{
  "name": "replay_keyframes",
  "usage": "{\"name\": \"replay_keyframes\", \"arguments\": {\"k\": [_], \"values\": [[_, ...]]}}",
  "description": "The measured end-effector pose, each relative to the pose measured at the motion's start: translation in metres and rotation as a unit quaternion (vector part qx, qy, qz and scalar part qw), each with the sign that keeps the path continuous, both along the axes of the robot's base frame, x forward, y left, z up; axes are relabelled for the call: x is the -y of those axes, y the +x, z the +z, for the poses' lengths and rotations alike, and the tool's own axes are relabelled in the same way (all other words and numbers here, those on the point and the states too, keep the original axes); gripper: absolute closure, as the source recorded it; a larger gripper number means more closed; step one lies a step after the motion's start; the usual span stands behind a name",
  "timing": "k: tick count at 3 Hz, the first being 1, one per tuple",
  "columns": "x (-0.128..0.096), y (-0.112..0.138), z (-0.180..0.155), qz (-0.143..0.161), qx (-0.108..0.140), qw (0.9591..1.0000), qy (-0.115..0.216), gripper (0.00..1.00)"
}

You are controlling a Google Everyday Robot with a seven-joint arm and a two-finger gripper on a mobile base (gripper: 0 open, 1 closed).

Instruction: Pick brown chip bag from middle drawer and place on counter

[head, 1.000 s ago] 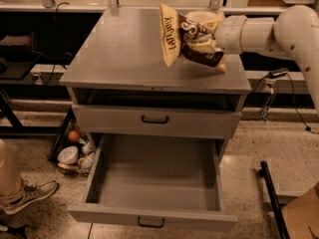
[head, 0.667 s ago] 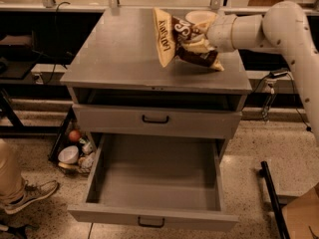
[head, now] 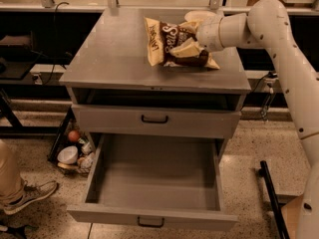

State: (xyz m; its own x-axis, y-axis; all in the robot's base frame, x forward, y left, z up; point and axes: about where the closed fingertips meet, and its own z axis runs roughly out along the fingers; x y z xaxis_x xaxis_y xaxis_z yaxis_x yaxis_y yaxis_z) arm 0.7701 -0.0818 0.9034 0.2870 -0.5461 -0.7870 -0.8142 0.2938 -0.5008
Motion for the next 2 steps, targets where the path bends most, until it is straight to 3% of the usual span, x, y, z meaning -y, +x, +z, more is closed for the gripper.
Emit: {"name": "replay_keyframes", "arguments": {"k": [1,2], "values": [[0.001,0.0,-0.005,0.002,-0.013,0.9999,0.006,0.0],[0.029,-0.004,0.006,-0.02,-0.011,0.9992,0.033,0.0]]}}
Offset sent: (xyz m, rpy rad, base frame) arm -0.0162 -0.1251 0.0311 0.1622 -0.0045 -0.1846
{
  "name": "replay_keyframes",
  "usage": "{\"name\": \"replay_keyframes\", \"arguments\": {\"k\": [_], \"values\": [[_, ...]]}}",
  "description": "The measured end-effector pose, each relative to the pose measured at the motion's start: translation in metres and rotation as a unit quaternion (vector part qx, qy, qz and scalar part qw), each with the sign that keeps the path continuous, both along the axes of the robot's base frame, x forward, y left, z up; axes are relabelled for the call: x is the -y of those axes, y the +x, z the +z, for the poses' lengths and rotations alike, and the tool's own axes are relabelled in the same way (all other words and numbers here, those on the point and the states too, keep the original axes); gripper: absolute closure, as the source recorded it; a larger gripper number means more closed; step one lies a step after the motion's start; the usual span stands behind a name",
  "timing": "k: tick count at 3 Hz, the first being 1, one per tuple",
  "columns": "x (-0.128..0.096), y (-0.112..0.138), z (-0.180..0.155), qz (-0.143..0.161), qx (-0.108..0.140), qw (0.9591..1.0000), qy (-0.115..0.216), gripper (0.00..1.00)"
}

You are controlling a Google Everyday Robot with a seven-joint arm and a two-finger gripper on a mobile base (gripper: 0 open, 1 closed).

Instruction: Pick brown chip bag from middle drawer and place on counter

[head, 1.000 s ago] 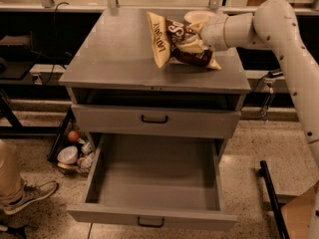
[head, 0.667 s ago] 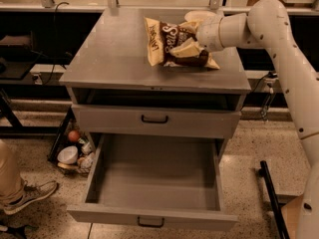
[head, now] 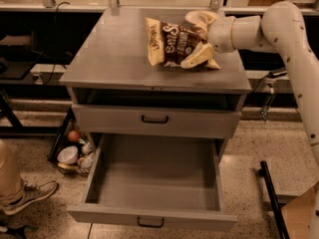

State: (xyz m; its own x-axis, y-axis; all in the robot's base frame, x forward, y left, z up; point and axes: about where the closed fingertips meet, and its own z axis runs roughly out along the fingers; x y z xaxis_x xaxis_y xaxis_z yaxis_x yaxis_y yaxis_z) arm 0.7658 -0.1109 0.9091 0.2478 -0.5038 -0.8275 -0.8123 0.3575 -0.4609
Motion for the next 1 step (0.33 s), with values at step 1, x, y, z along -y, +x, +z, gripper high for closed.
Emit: {"name": "replay_keyframes", "arguments": {"k": [1], "values": [[0.0634,-0.0158,0.033,-0.05,0.033,0.9978,0.028,0.0]]}}
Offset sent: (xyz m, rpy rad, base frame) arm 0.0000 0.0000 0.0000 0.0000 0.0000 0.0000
